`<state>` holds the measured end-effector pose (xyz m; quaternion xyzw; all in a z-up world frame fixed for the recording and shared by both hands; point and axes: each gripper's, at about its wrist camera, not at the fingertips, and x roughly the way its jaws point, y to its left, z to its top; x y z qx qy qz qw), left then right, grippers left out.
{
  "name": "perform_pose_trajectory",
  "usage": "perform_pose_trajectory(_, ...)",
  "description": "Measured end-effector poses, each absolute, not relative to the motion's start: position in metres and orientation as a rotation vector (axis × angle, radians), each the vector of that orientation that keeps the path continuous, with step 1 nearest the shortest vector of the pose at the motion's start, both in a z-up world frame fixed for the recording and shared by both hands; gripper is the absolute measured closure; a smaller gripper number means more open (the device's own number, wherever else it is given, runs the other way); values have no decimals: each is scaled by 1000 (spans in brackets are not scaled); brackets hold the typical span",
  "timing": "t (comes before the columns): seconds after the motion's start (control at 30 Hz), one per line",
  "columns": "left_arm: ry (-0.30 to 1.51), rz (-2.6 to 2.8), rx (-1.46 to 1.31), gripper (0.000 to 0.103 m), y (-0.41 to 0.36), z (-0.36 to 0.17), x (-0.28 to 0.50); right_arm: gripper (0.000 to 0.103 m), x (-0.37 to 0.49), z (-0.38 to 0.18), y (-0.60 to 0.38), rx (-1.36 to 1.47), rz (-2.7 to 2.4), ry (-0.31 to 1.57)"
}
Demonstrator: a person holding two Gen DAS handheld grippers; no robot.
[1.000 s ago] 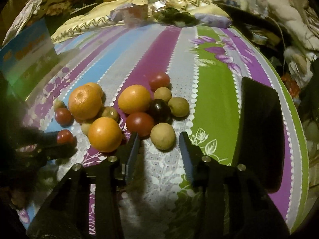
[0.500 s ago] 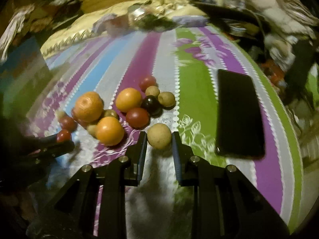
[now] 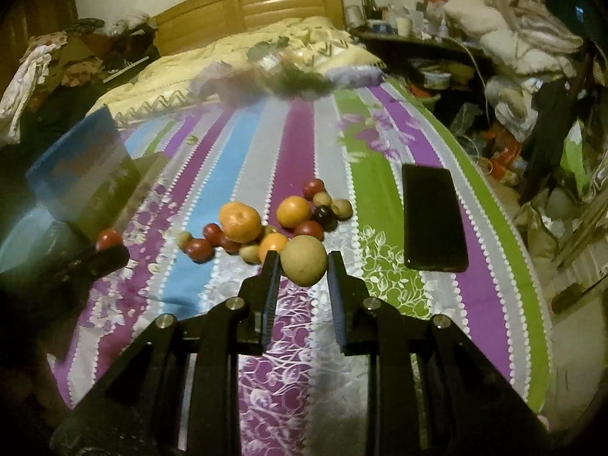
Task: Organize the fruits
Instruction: 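Carry the tomato and brown fruit over the blue basket with both tools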
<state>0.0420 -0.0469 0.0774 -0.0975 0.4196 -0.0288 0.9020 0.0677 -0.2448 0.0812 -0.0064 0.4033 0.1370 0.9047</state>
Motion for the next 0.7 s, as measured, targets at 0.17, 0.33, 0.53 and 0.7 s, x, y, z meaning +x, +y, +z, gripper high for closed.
perform_pose_trajectory(0.17, 824, -27, -198, 75, -33, 103, 24, 77, 55, 102, -227, -30, 315, 799)
perform_pose_trajectory(0.33, 773, 23, -206, 75, -7, 131, 5, 77, 45, 123, -199, -45, 370, 764)
perform_pose_trajectory(0.53, 735, 110, -244, 75, 42, 153, -19, 77, 33, 146, -150, -68, 466, 736)
perform_pose_trajectory(0.7, 715, 207, -278, 75, 91, 165, -46, 77, 23, 160, -103, -98, 565, 730)
